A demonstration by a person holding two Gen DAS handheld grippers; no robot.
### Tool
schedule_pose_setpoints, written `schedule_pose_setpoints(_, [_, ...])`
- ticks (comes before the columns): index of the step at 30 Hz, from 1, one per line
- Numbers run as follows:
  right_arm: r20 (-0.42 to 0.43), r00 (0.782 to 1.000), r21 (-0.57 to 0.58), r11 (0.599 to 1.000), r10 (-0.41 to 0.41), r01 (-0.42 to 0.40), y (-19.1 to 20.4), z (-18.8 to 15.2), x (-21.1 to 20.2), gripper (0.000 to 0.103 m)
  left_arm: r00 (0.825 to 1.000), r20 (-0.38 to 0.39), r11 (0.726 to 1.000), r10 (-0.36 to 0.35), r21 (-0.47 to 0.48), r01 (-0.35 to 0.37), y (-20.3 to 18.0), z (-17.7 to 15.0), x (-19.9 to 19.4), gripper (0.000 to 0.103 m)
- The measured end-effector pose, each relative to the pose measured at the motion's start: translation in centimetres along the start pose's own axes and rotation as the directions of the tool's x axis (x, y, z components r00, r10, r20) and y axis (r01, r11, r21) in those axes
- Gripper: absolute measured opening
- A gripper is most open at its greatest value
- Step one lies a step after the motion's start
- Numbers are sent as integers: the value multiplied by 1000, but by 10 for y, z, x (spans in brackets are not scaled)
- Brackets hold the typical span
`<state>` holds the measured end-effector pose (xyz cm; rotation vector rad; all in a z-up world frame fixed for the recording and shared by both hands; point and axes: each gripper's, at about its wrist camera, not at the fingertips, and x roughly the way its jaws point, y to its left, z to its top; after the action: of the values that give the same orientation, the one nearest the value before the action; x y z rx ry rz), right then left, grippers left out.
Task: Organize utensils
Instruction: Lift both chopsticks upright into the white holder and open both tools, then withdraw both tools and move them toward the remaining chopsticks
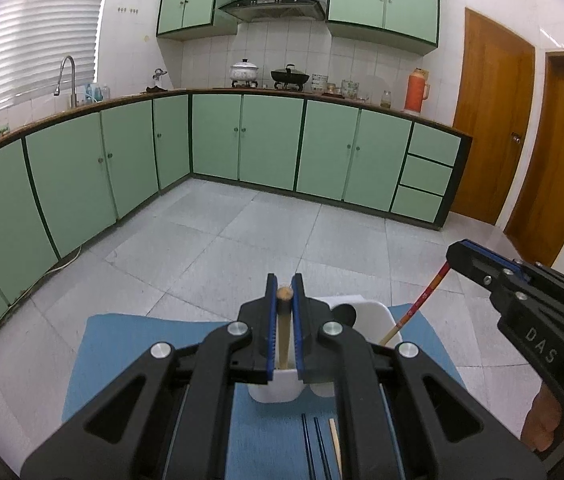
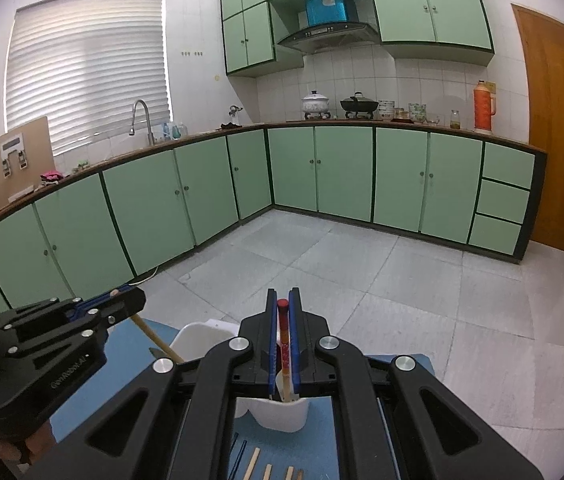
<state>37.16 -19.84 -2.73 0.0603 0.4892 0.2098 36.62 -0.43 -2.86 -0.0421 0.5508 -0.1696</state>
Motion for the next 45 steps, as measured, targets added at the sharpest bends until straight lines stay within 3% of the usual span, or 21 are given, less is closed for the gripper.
schedule_pose_setpoints(2, [-2,1000,3,1000,-1,1,-1,1,-3,6,1000,2,1000,0,0,0,0,0,-2,16])
schedule_pose_setpoints(4, [7,1000,6,1000,-1,1,-4,2,-9,11,1000,13,1000,3,-7,-3,0,-1,-7,34])
schedule_pose_setpoints(5, [11,1000,8,1000,-2,2,-3,2,-12,13,1000,19,1000,1,-17,-1,3,-2,-11,36])
schedule_pose_setpoints(7, [17,1000,11,1000,-6,6,-5,4,-17,24,1000,25,1000,-4,-30,5,6,-4,-18,40])
schedule_pose_setpoints(12, [44,999,32,999,-19,18,-11,-5,-39,38,998,62,999,5,-44,-2,10,-12,-41,57])
schedule_pose_setpoints(17, [77,996,54,997,-50,46,-12,-27,-70,67,995,104,998,14,-59,-8,17,-32,-73,76])
schedule_pose_setpoints(19, [89,994,61,997,-61,55,-11,-40,-82,73,992,123,998,21,-61,-14,19,-43,-85,85])
schedule_pose_setpoints(30, [54,995,135,988,-83,75,-5,-122,-134,92,993,115,999,41,3,-42,15,-109,-128,92])
schedule_pose_setpoints(39, [-65,994,129,987,-84,92,7,-190,-146,91,999,-2,998,43,44,-42,12,-169,-131,92])
schedule_pose_setpoints(45, [-167,983,129,986,-83,105,11,-240,-149,79,995,-85,997,52,56,-47,15,-203,-127,92])
